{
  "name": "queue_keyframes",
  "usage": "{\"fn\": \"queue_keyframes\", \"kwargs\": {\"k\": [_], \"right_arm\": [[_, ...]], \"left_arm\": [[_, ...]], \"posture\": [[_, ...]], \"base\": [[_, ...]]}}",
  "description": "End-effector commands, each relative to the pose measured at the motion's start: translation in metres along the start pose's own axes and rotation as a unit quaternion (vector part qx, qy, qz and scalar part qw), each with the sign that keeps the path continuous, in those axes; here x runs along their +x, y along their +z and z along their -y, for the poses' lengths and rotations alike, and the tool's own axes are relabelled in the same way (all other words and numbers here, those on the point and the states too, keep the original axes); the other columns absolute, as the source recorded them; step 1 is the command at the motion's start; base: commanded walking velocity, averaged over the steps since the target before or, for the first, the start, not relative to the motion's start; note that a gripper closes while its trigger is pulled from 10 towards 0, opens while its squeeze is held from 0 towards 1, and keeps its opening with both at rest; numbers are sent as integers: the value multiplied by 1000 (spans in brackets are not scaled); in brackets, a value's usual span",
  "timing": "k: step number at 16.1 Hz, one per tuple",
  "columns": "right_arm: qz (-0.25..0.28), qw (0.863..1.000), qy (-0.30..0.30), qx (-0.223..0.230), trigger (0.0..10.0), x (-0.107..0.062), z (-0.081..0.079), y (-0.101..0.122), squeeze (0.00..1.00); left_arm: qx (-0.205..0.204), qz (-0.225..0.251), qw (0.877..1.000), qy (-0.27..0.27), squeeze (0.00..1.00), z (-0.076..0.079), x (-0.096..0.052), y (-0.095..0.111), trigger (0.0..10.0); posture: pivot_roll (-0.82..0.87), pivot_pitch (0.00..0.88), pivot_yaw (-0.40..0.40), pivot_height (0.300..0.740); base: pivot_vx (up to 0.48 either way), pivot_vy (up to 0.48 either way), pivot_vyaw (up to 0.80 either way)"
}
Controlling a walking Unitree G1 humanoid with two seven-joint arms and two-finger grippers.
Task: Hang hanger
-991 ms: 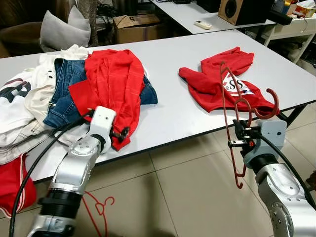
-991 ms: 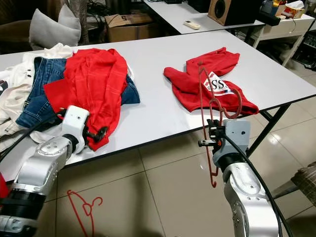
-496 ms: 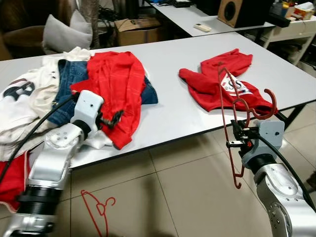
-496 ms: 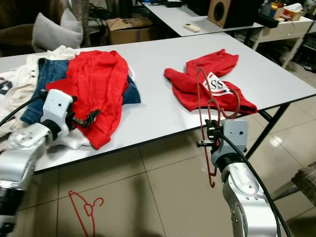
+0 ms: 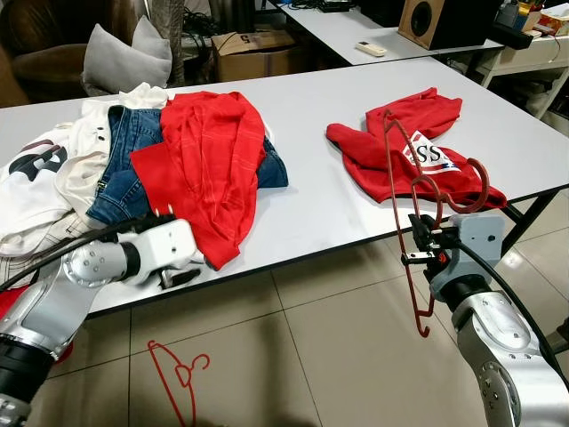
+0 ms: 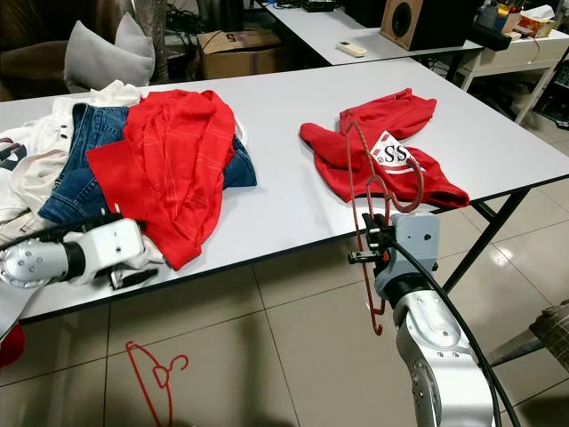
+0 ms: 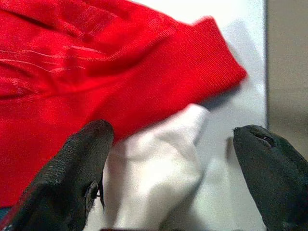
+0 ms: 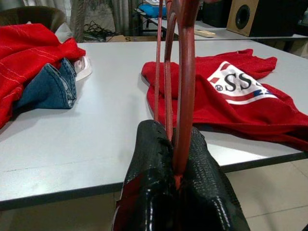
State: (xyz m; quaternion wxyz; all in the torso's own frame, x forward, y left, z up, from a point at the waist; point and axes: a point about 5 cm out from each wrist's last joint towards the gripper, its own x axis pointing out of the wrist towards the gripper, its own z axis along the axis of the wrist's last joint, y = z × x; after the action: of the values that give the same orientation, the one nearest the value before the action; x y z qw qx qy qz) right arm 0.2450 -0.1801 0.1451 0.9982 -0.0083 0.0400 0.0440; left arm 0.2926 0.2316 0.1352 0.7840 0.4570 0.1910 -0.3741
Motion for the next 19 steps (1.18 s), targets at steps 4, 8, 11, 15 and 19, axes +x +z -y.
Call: {"fn": "queue_keyframes", "kwargs": {"k": [4, 8, 11, 15, 19], "right_arm": [[5, 1000, -5, -3, 10000, 2, 1, -1, 0], [13, 1000, 1, -7, 10000, 7, -2, 3, 0], [15, 1000, 0, -10, 10000, 8, -1, 3, 0], [19, 1000, -2, -13, 10000, 8, -1, 4, 0], [19, 1000, -7, -17, 10000, 5, 3, 4, 0]], "left_arm": [[2, 23, 999, -44, 0, -1, -9, 9, 10000], [22, 16, 1000, -5, 0, -1, 19, 5, 10000], [27, 33, 999, 12, 0, -4, 32, 15, 10000], [59, 43, 997, 40, 0, -15, 46, 26, 10000], [89, 56, 993, 63, 0, -30, 44, 35, 10000]], "posture": [[-115, 0, 18, 740], [-112, 0, 15, 740], [-116, 0, 15, 740], [-124, 0, 20, 740], [-133, 0, 23, 740]], "base": [[0, 0, 0], [0, 0, 0], [0, 0, 0], [0, 0, 0], [0, 0, 0]]}}
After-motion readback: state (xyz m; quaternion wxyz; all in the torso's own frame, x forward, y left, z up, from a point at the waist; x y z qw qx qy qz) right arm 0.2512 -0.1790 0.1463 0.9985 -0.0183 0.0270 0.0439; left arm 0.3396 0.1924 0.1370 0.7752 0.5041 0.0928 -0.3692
